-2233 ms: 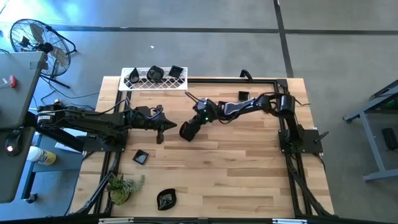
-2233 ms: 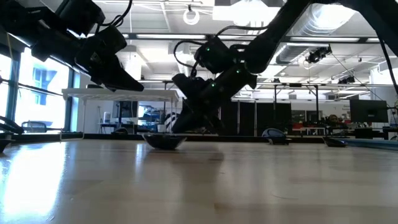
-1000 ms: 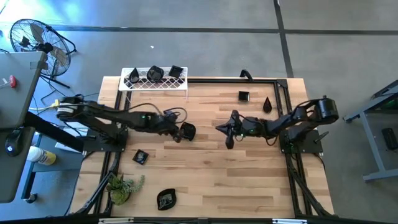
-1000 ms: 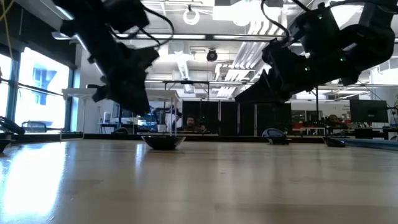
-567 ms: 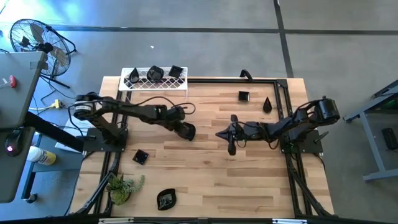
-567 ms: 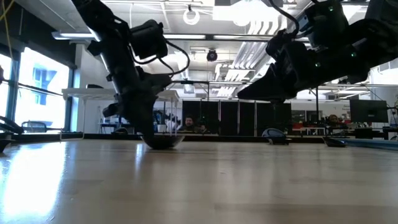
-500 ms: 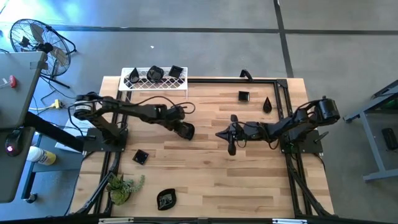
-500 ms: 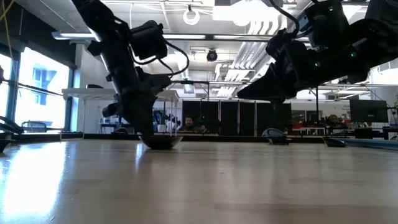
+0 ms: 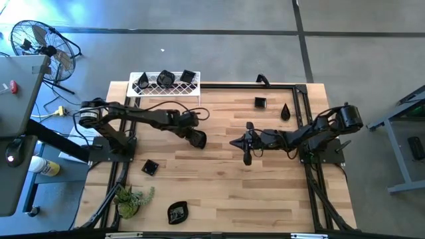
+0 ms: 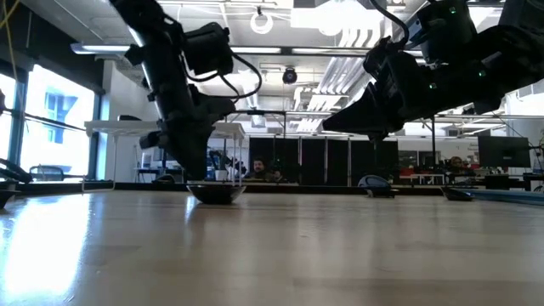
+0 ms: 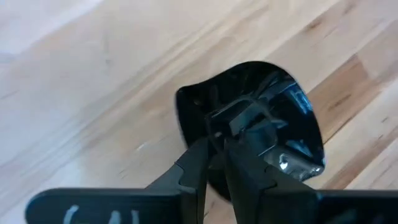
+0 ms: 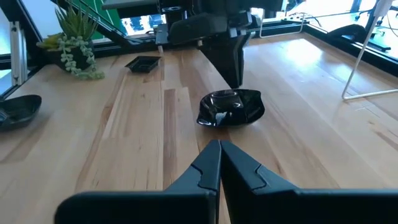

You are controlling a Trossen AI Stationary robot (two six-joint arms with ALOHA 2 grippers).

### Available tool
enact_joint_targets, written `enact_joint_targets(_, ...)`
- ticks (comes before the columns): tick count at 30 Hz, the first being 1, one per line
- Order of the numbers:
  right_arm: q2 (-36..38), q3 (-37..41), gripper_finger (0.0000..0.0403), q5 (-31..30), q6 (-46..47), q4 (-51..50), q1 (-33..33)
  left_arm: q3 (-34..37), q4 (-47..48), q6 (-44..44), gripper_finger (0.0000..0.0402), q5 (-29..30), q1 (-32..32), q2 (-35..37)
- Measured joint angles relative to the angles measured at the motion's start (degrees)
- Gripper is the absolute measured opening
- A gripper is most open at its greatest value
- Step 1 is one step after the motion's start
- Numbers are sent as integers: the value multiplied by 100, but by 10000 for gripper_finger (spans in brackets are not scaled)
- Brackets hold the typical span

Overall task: Pick & Place Mini shaped plates
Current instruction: Stack the right leaf-shaped plate on top of the leaf-shaped plates on the shelf

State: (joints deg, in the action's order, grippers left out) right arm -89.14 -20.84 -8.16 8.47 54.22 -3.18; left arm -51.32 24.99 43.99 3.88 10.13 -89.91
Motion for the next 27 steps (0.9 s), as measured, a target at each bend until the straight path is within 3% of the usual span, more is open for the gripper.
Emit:
enact_joint_targets(7,0,0,6,0,0,6,0,-246,599,129,51,245,0,4)
enact_joint_targets(27,-4,-9,6,105,24,93,0,-242,199,-21,51,-16,0,-601)
